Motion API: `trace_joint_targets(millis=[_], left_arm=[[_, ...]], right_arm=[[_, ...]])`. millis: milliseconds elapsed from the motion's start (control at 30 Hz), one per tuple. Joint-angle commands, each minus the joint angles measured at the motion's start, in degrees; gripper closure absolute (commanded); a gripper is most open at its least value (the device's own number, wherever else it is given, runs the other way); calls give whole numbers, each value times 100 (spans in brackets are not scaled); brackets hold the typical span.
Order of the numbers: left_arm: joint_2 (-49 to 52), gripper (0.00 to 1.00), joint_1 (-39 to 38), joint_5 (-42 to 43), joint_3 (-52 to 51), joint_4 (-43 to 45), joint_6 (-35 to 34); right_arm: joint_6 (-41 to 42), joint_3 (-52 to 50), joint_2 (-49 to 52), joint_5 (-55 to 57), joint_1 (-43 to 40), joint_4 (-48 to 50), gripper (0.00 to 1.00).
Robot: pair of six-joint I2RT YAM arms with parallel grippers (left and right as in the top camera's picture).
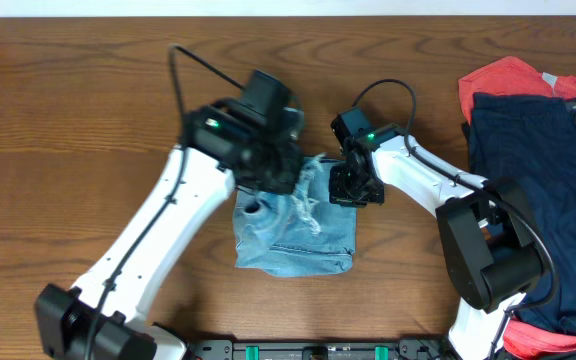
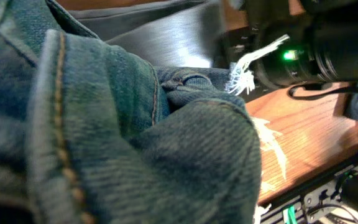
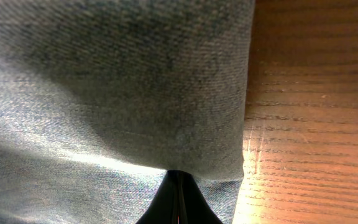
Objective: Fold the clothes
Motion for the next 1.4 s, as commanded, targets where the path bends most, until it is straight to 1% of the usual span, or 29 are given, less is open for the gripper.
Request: trace_joint_targets(millis=[0, 33, 67, 133, 200, 300, 400, 467, 500, 567, 667, 733, 800, 833, 867, 900, 933, 1000, 1033, 1067, 1133, 1200, 1267, 1333, 1367], left_arm=[[295, 66, -372, -116, -313, 308, -555], [404, 54, -452, -118, -367, 343, -597], [487, 47, -496, -116, -378, 339, -619], [671, 40, -568, -111, -380, 306, -660], [723, 38, -573, -111, -380, 271, -660], [660, 38, -501, -114, -295, 203, -658], [511, 37, -356, -114, -76, 46, -654], [356, 32, -245, -116, 26, 11, -654], [269, 27, -188, -116, 59, 11, -654], [63, 19, -50, -116, 90, 15, -654], [-184, 11, 122, -114, 92, 11, -654], [-319, 8, 201, -114, 92, 15, -656], [-393, 7, 227, -114, 92, 37, -656], [-398, 7, 227, -109, 92, 55, -656], [-396, 7, 223, -76, 90, 57, -658], [-374, 8, 208, -50, 85, 59, -660], [-348, 12, 166, -48, 76, 61, -662], [-262, 22, 66, -66, 48, 28, -634], [-219, 32, 35, -111, 46, -22, -636], [-175, 46, 24, -225, 46, -103, -636], [-118, 61, 24, -680, 46, -280, -638], [-103, 70, 46, -1043, 39, -426, -638], [-96, 77, 55, -1073, -13, -468, -643], [-87, 80, 55, -1054, -168, -422, -667], [-79, 81, 42, -1051, -273, -378, -719]], right_arm=[[76, -227, 503, 240, -15, 24, 99], [76, -227, 503, 238, -17, 24, 98], [74, -227, 503, 238, -17, 24, 96], [70, -223, 501, 238, -24, -24, 91], [-2, -219, 501, 240, -59, -131, 87], [-160, -184, 481, 227, -155, -293, 85], [-608, -101, 345, 153, -304, -452, 85], [-855, -22, 177, 160, -420, -577, 84], [-925, 22, 74, 173, -487, -634, 83], [-966, 129, -238, 203, -684, -778, 82], [-990, 251, -787, 188, -988, -901, 79], [-1268, 286, -1233, -35, -1169, -861, 73], [-1414, 286, -1617, -188, -1272, -857, 62], [-1438, 286, -1808, -192, -1283, -885, 55], [-1467, 286, -1961, -168, -1287, -909, 52], [-1475, 286, -2083, -166, -1287, -920, 51], [-1475, 286, -2192, -168, -1296, -922, 50], [-1478, 286, -2402, -210, -1292, -892, 52], [-1523, 286, -2463, -299, -1290, -876, 53], [-1679, 286, -2524, -514, -1290, -852, 56], [-2098, 286, -2566, -1082, -1272, -809, 61], [-2247, 275, -2549, -1432, -1172, -811, 69], [-2245, 201, -2511, -1432, -994, -789, 75], [-2245, 50, -2450, -1408, -769, -671, 80], [-2212, -50, -2393, -1331, -627, -595, 84]])
